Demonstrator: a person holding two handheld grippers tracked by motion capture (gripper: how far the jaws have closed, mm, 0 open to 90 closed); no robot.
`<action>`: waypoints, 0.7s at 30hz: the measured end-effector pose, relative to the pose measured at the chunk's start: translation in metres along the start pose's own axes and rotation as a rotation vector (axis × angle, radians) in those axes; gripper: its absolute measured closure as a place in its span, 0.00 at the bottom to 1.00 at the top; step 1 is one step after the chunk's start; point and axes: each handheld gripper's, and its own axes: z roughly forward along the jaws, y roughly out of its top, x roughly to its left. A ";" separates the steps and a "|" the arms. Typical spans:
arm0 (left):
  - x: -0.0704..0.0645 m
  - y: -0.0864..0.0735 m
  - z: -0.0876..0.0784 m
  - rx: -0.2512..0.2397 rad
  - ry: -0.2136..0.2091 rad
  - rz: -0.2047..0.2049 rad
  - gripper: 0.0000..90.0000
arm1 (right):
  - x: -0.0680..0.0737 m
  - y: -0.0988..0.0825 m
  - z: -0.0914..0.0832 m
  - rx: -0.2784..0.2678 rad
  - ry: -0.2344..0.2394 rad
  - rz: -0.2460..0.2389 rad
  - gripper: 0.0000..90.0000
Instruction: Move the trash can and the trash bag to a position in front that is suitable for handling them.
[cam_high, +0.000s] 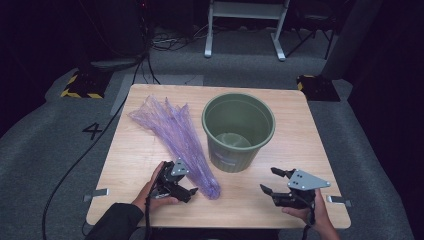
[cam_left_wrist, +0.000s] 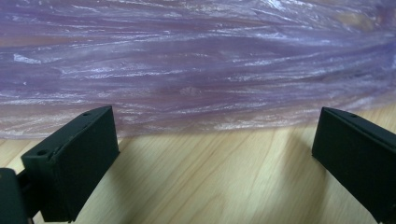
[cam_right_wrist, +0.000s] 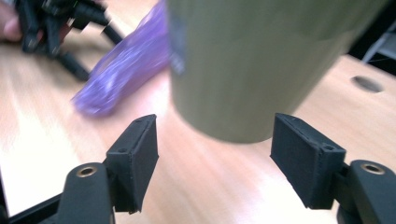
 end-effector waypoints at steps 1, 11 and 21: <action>-0.001 0.002 0.001 0.000 -0.001 0.001 0.00 | 0.004 -0.001 0.006 0.011 0.019 -0.001 0.37; -0.013 0.016 0.014 0.003 -0.013 0.017 0.00 | 0.026 0.001 0.055 0.053 0.140 -0.014 0.37; -0.017 0.020 0.019 0.002 -0.025 0.030 0.00 | 0.050 -0.001 0.098 0.137 0.152 -0.058 0.43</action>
